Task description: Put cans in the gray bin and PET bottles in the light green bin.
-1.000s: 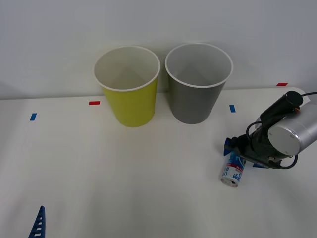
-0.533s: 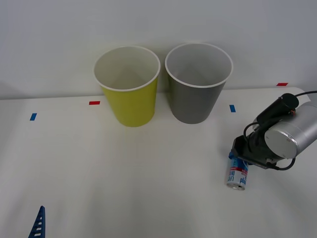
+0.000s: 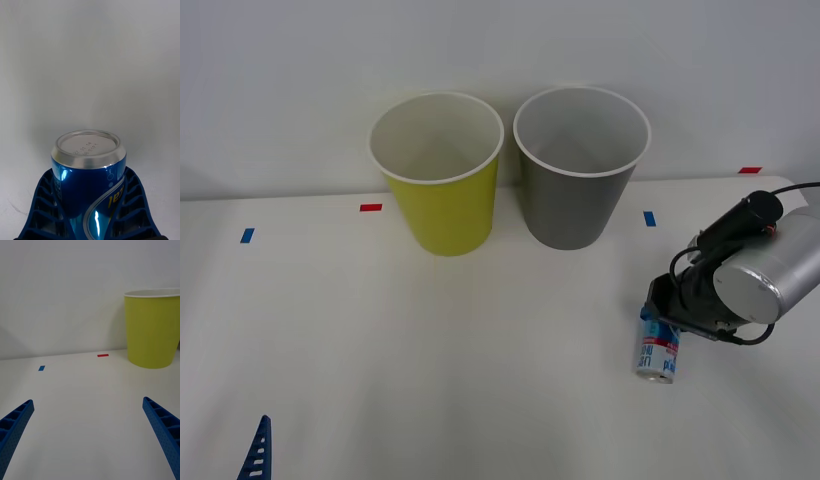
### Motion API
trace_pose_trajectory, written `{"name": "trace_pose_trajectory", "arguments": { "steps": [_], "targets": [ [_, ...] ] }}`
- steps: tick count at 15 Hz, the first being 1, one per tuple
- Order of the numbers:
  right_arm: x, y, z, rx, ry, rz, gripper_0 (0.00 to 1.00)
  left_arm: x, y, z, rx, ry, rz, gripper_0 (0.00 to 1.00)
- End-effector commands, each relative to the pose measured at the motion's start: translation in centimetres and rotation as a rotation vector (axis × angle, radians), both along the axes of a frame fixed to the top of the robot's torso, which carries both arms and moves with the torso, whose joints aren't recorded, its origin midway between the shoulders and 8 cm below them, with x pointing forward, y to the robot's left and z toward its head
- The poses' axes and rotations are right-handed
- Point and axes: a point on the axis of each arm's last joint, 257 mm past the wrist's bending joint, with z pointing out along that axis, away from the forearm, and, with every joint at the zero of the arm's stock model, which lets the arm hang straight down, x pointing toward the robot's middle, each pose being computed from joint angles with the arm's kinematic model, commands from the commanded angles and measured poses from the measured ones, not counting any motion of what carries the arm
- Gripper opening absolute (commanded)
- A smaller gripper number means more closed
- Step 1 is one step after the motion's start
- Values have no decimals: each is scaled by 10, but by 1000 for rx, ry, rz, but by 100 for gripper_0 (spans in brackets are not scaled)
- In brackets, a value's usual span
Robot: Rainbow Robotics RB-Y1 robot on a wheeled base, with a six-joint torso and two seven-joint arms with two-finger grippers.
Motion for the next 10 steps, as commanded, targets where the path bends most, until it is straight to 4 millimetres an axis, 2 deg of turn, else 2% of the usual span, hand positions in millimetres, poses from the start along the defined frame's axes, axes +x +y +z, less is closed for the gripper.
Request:
{"name": "trace_pose_trajectory", "arguments": {
  "steps": [1,4,10],
  "targets": [
    [1,3,3,21,-85,22,7,0,0,0,0,0,0,100],
    [0,5,26,34,-177,56,6,0,0,0,0,0,0,100],
    [2,-12,80,-74,-377,197,6,0,0,0,0,0,0,100]
  ]
}}
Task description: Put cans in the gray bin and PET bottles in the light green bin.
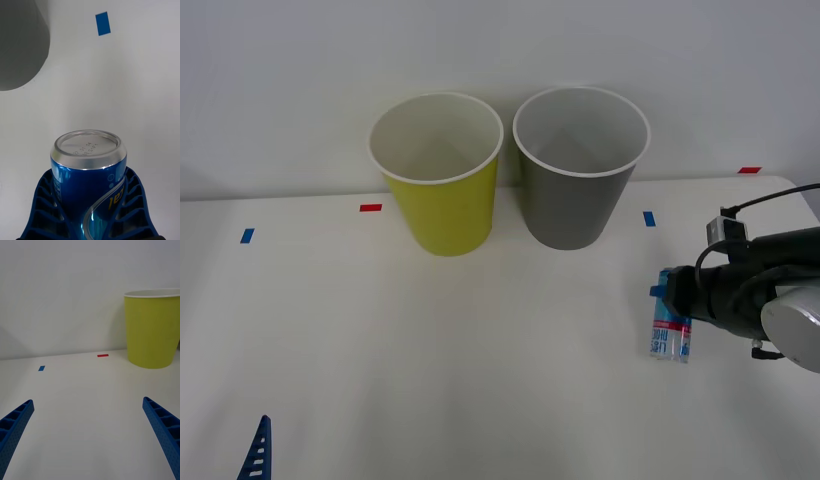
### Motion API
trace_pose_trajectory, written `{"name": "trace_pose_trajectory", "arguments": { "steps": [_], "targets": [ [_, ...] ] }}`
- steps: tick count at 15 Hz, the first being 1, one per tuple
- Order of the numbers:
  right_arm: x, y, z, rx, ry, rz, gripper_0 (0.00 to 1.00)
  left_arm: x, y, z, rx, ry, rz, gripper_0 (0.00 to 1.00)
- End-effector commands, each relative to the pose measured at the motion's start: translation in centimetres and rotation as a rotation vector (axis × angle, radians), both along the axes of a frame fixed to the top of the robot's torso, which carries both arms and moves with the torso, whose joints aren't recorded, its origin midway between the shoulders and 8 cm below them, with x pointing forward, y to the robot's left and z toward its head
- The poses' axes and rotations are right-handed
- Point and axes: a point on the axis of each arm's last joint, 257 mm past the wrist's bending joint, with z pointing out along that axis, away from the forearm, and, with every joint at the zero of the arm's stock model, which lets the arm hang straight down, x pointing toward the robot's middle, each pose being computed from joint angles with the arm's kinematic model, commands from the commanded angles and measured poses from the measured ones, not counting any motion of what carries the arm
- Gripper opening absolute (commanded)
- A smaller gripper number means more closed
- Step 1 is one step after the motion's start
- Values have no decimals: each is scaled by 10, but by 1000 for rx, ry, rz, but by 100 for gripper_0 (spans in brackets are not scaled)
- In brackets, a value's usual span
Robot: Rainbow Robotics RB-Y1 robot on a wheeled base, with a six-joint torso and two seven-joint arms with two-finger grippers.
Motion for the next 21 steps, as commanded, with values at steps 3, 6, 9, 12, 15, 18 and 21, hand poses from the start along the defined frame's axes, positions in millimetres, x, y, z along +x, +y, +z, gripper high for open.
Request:
{"name": "trace_pose_trajectory", "arguments": {
  "steps": [3,6,9,12,15,18,21],
  "targets": [
    [2,-11,49,-104,-184,83,6,0,0,0,0,0,0,100],
    [8,-11,81,-112,-292,99,6,0,0,0,0,0,0,100],
    [10,-12,113,-164,-401,115,5,0,0,0,0,0,0,100],
    [13,-13,149,-199,-524,110,5,0,0,0,0,0,0,100],
    [13,-12,190,-212,-657,89,5,0,0,0,0,0,0,100],
    [5,-7,222,-220,-742,73,5,0,0,0,0,0,0,100],
    [4,4,244,-202,-797,67,4,0,0,0,0,0,0,100]
  ]
}}
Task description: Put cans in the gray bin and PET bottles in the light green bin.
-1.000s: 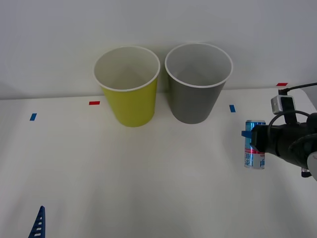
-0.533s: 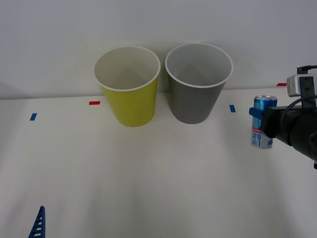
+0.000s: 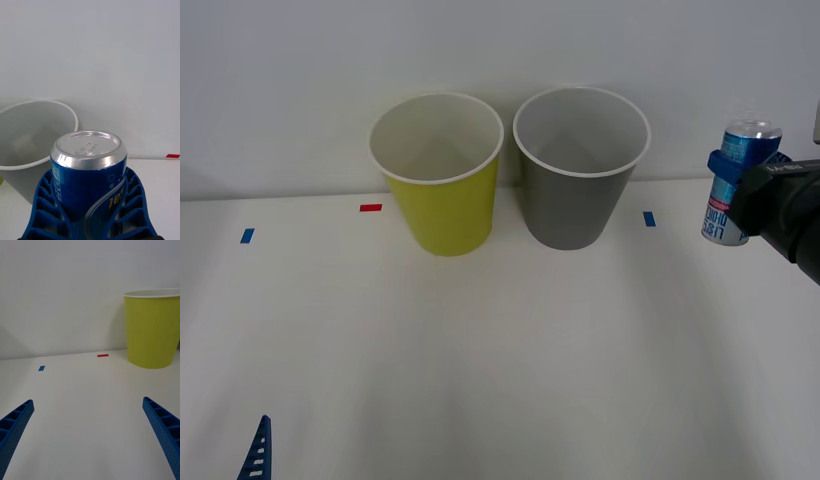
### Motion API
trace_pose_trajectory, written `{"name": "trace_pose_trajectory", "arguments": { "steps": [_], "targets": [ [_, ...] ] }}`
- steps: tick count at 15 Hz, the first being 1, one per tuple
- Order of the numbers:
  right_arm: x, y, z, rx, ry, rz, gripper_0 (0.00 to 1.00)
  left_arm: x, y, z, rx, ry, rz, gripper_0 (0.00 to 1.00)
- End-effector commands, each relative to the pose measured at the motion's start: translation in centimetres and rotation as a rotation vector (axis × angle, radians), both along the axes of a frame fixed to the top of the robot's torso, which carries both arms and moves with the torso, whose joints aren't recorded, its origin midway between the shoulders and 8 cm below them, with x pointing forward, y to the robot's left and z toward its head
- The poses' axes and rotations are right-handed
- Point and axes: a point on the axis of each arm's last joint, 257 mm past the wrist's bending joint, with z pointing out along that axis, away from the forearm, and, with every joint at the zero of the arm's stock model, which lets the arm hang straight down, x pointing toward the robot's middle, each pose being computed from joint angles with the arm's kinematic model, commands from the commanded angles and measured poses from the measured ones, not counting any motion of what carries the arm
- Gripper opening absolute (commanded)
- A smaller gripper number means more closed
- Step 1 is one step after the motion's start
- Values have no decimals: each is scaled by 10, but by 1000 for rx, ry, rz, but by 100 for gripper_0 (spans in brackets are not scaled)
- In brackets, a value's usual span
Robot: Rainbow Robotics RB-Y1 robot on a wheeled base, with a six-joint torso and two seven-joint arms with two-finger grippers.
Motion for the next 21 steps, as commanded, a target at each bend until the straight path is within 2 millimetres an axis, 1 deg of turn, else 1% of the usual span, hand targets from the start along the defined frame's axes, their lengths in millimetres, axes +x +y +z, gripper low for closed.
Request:
{"name": "trace_pose_trajectory", "arguments": {
  "steps": [1,4,6,8,11,12,14,16,17,19,21],
  "targets": [
    [5,10,25,18,-59,-2,3,0,0,0,0,0,0,100],
    [13,23,52,-22,-127,-41,3,0,0,0,0,0,0,100],
    [22,34,63,48,-141,-39,2,0,0,0,0,0,0,100],
    [32,42,72,37,-153,-24,2,0,0,0,0,0,0,100],
    [54,60,85,86,-150,48,2,0,0,0,0,0,0,100],
    [65,65,89,91,-149,61,2,0,0,0,0,0,0,100],
    [80,70,94,79,-160,73,2,0,0,0,0,0,0,100],
    [95,82,97,64,-177,88,2,0,0,0,0,0,0,100],
    [105,91,98,54,-196,99,1,0,0,0,0,0,0,100],
    [115,108,97,50,-218,128,2,0,0,0,0,0,0,100],
    [125,126,91,17,-246,148,1,0,0,0,0,0,0,100]
  ]
}}
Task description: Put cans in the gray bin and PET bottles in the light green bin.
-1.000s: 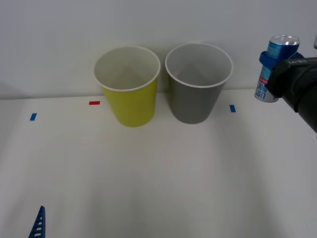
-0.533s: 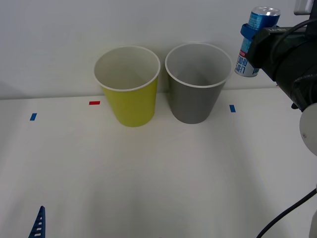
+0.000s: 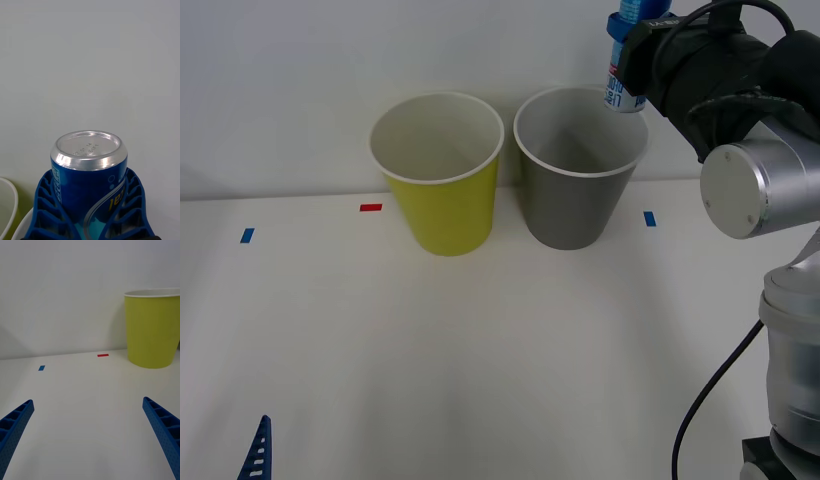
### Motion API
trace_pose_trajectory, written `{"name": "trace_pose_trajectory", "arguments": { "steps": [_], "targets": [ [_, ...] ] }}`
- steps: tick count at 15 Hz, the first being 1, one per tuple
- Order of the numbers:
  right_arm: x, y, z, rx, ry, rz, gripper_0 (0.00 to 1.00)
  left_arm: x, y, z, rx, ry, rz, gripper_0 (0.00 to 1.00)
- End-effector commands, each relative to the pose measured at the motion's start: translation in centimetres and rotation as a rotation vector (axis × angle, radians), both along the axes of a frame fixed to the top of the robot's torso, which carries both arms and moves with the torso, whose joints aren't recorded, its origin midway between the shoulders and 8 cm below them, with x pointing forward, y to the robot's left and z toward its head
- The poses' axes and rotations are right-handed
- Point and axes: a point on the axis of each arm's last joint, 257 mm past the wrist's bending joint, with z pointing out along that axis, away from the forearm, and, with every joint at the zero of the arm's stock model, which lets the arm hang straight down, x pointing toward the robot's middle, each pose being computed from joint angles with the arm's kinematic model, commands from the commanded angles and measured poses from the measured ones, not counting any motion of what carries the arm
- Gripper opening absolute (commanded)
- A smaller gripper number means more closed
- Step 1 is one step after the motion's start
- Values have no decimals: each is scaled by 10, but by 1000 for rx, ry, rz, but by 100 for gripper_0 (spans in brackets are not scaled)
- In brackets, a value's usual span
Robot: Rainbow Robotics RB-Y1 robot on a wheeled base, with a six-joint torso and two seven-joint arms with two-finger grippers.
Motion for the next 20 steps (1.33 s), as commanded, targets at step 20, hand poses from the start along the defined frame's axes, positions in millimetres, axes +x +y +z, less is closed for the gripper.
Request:
{"name": "trace_pose_trajectory", "arguments": {
  "steps": [20],
  "targets": [
    [52,38,-20,-31,-103,51,0,0,0,0,0,0,0,100]
  ]
}}
